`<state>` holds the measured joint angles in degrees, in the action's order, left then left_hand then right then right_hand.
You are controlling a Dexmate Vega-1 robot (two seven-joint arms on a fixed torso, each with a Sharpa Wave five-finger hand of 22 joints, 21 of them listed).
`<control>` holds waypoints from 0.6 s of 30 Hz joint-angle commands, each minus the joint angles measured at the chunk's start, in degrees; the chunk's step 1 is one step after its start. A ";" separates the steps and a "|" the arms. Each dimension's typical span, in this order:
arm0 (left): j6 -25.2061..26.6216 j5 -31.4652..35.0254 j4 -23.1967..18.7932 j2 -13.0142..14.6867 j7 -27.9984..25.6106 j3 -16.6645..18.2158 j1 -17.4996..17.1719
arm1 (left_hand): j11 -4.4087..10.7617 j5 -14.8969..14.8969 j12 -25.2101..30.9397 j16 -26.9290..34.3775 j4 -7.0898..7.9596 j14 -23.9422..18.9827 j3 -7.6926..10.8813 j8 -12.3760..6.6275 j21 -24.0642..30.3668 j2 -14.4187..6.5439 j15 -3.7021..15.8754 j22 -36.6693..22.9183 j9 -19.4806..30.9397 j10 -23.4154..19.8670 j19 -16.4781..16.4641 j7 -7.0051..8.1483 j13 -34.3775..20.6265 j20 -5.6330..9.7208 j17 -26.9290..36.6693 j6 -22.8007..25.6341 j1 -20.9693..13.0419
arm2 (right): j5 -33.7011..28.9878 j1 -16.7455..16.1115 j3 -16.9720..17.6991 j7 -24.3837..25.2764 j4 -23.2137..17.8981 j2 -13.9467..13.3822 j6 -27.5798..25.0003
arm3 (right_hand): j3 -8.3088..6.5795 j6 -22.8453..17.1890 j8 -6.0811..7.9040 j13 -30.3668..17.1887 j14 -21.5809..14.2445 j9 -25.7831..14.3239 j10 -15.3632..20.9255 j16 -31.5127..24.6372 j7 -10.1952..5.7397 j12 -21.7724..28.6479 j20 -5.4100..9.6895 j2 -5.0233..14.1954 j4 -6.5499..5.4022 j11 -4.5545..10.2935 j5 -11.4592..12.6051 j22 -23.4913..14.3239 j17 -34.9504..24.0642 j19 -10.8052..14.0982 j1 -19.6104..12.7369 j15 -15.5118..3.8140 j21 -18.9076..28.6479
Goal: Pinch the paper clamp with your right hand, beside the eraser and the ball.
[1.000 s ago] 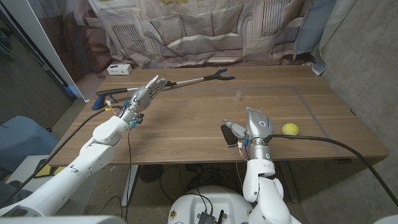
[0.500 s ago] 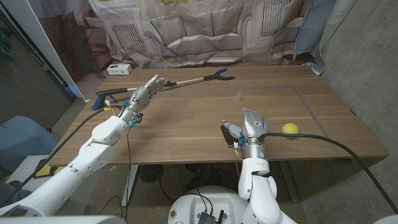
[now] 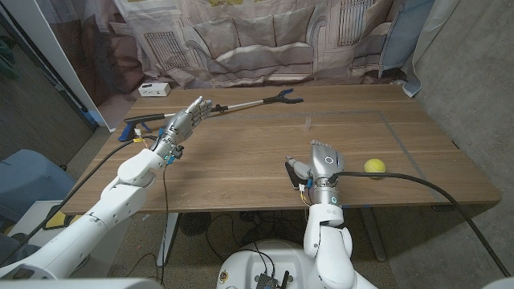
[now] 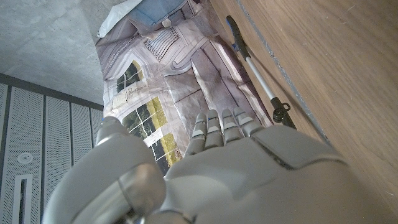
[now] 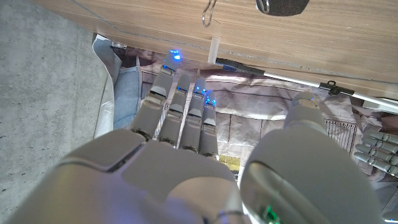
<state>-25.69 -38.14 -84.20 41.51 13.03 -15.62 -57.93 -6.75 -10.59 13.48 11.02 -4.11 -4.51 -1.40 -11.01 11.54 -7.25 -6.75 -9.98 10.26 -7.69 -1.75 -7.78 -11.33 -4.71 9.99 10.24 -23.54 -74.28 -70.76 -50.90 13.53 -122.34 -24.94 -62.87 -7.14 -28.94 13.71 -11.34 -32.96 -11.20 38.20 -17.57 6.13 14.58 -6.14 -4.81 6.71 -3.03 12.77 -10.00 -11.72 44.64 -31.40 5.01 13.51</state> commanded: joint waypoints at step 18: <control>-1.11 -0.75 0.41 -0.05 0.43 0.69 -0.95 | -0.17 0.10 -0.31 -0.18 -0.40 -0.17 0.39 0.04 -0.25 0.14 -0.01 -0.25 0.11 -0.59 0.04 -0.63 -0.10 -0.33 0.35 0.67 -0.51 | -20.91 -1.17 2.89 -18.65 6.02 7.67 0.40 | 1.89 0.50 -1.14 -0.99 -0.11 -0.17 1.31 0.93 0.14 0.38 0.28 -0.84 -1.50 0.75 -0.33 -0.20 -0.23 0.01 3.58 -0.87 -1.01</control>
<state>-26.28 -38.48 -84.16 41.48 13.31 -15.34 -58.36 -6.75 -10.59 13.48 11.02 -4.36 -4.50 -1.15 -11.02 11.54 -7.25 -6.75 -9.98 10.25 -7.68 -1.75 -7.78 -11.33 -4.71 10.30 10.24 -23.54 -87.37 -70.33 -50.48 0.94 -118.78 -20.91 -65.06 -5.38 -29.33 12.89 -12.04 -33.31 -11.20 39.63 -16.72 6.12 14.85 -5.83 -5.94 4.96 -2.66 12.64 -10.00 -11.88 44.95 -28.13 4.58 12.64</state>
